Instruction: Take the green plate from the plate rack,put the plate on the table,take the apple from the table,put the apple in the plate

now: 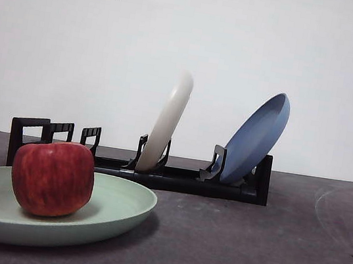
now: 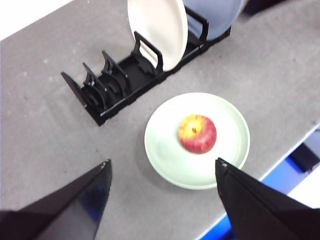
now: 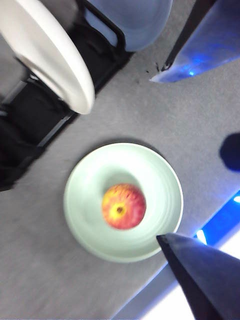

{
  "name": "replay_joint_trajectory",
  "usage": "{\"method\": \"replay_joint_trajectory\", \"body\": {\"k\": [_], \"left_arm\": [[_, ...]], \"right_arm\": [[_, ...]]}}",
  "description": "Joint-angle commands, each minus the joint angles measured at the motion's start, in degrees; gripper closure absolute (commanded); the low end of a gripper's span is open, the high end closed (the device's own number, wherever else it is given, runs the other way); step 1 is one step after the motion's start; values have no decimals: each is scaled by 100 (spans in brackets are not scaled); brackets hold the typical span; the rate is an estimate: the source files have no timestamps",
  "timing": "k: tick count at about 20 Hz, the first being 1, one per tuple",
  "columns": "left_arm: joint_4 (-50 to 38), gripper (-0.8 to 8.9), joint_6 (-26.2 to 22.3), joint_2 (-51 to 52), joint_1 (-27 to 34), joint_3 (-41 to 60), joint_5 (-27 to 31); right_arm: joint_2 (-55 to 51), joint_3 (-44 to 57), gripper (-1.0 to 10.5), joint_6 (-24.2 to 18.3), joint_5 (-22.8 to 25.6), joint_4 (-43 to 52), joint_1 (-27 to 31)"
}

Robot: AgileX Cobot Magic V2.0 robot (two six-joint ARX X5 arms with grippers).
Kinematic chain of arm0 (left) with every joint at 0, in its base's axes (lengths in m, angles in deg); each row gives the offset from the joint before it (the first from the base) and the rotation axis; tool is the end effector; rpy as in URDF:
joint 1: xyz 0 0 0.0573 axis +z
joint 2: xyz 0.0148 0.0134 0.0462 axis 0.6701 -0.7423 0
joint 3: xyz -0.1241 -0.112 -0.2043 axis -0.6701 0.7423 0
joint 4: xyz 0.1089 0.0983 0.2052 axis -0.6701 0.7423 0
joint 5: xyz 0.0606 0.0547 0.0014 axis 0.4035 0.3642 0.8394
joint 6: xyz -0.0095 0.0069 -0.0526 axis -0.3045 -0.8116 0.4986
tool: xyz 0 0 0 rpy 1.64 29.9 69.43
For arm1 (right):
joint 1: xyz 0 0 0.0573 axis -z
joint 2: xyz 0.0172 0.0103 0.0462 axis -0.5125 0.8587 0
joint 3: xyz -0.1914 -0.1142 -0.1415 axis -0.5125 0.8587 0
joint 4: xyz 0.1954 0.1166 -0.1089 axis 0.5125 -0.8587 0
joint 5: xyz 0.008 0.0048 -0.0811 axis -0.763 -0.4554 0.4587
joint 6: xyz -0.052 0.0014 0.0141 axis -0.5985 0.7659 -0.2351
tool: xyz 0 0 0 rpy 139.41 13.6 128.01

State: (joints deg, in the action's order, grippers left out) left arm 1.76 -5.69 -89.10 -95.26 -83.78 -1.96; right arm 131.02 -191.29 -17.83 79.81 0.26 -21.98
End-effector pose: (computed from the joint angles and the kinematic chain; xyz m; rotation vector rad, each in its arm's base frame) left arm 0.0389 -0.0343 0.3973 0.3106 0.5914 -0.4920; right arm 0.1954 0.2533 0.4273 -0.4406 0.9107 0.7323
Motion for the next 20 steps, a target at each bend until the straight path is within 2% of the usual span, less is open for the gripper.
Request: {"method": "replay_joint_trajectory", "body": {"k": [1, 4, 6, 8, 10, 14, 17, 18, 19, 20], "left_arm": [[-129, 468, 55, 13, 0, 15, -15], [-481, 468, 57, 13, 0, 15, -66], [-850, 468, 57, 13, 0, 15, -332], [-1222, 468, 61, 13, 0, 15, -787], [-1480, 468, 85, 13, 0, 15, -868], [-1521, 468, 348, 13, 0, 15, -1086], [-1456, 473, 492, 0, 0, 15, -1300], [-1392, 483, 509, -33, 0, 15, -1300], [-1303, 565, 507, -57, 0, 15, -1300], [-1209, 720, 503, -101, 0, 15, -1300]], "right_arm": [[-662, 55, 442, 76, 0, -131, -31], [-1513, 79, 443, 310, 0, -136, -35], [-2118, 280, 443, 463, -2, -136, -37], [-2704, 719, 444, 623, -2, -136, -37], [-3279, 1353, 443, 809, 2, -136, -37], [-4214, 2706, 445, 1137, 50, -136, -35], [-4527, 3294, 452, 1207, 48, -136, -35], [-4559, 3381, 503, 1207, 46, -136, -35], [-4564, 3410, 586, 1202, 44, -136, -37], [-4564, 3410, 713, 1200, 44, -136, -37]]}}
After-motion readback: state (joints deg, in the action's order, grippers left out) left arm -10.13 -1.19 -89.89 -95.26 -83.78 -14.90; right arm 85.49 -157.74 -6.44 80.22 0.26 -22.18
